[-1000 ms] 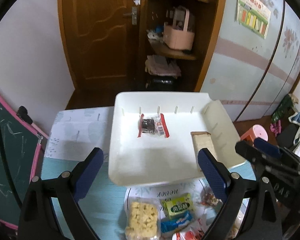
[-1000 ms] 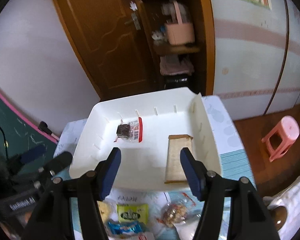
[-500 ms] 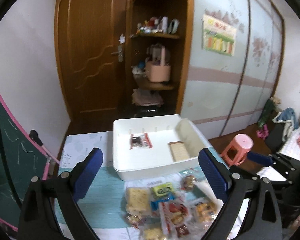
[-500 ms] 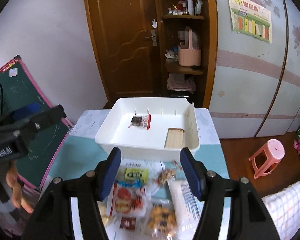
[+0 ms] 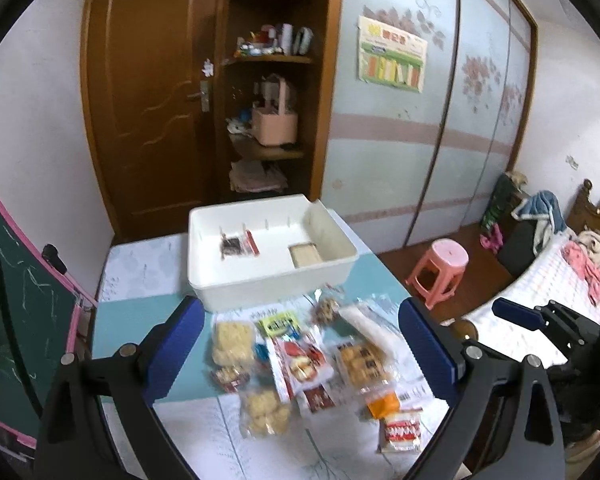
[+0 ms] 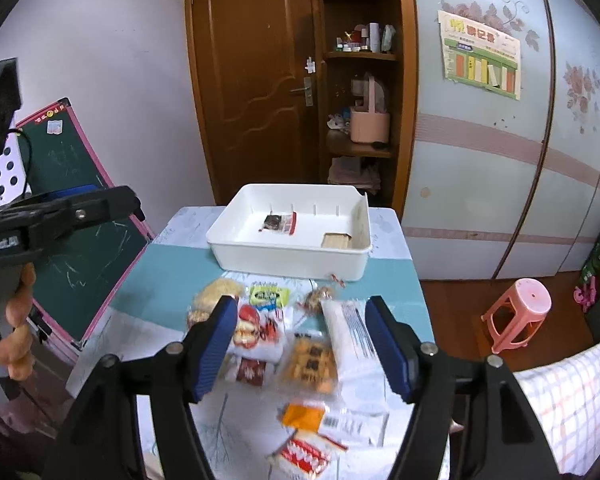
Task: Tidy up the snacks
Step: 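Withdraw both tools from the bin back over the snacks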
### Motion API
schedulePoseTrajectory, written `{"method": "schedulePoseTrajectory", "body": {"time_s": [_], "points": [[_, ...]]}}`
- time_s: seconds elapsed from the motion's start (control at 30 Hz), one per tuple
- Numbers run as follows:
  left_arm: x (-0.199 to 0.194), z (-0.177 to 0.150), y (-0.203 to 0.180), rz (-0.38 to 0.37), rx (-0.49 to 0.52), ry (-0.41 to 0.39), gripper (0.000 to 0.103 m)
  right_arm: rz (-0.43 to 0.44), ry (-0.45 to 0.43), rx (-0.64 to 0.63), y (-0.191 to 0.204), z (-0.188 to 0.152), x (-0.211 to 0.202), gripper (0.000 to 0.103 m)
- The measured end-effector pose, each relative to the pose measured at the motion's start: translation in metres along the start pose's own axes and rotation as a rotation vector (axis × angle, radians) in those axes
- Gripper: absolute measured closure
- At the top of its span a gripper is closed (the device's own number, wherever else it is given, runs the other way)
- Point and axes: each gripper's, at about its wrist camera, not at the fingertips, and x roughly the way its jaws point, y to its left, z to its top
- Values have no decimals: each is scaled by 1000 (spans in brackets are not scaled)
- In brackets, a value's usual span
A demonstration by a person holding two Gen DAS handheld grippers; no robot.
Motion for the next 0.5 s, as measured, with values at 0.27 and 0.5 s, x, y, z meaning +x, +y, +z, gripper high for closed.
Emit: {"method": "schedulePoseTrajectory", "body": {"time_s": [0.27,0.5], "points": [[27,-47,-6,-23,-38,69,6,-31,17,-5,-11,-56,-13,34],[50,-87,-11,30,15,98,6,-60,88,66,-38,-103,3,34]]}}
